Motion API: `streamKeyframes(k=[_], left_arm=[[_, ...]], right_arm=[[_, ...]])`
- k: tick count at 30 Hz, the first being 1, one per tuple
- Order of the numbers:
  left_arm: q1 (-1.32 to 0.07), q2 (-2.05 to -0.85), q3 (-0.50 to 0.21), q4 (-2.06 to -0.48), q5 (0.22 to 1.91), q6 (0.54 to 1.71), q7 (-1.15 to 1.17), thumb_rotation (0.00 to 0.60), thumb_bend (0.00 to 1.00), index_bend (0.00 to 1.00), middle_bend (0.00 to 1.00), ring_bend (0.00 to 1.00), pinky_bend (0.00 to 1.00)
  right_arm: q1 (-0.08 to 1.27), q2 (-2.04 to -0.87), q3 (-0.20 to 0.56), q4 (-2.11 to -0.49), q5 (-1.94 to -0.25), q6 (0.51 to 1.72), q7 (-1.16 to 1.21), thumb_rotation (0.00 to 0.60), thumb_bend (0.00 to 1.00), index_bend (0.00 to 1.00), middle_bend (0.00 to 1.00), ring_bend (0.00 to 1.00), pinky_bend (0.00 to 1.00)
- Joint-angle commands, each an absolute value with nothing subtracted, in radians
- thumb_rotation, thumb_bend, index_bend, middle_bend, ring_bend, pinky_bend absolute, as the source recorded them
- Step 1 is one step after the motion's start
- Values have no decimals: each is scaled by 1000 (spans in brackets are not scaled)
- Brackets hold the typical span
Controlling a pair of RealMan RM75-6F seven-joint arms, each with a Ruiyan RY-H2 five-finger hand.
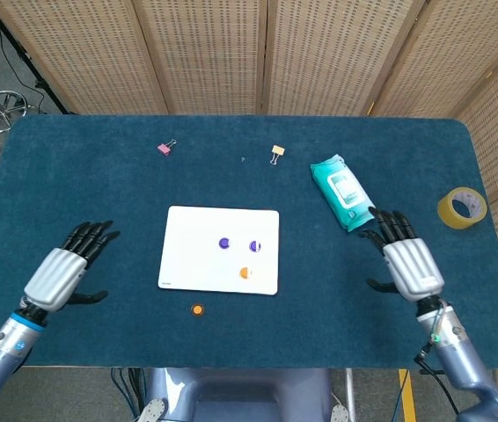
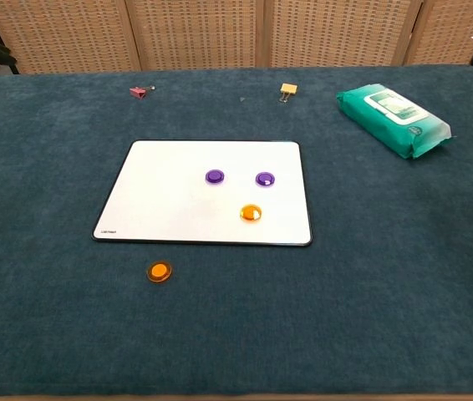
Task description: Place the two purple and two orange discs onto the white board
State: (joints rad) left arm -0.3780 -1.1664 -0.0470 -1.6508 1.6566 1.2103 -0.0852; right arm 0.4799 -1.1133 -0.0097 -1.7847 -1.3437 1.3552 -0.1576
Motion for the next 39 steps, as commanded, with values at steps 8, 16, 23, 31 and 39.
streamKeyframes(k=[8,16,23,31,39], left_arm=[[-493,-1320,-16,-1674,1666,1033,99,600,123,134,0,0,0],[-545,-1434,-22,-1669,1595,932,278,600,123,173,0,0,0],[-556,-1526,-28,-1637,1476,892,400,600,194,248,0,0,0],[-564,-1587,-23,-1597,1412,888,450,600,249,296,0,0,0],[-575,-1628,-18,-1560,1369,883,470,600,295,325,0,0,0]], right_arm=[[260,-1112,-35,-1664,-1354,1549,-20,600,92,185,0,0,0],[179,-1132,-14,-1627,-1376,1612,55,600,92,178,0,0,0],[148,-1118,2,-1605,-1400,1610,120,600,92,181,0,0,0],[134,-1113,24,-1595,-1413,1594,149,600,92,194,0,0,0],[128,-1115,42,-1587,-1417,1568,157,600,93,200,0,0,0]])
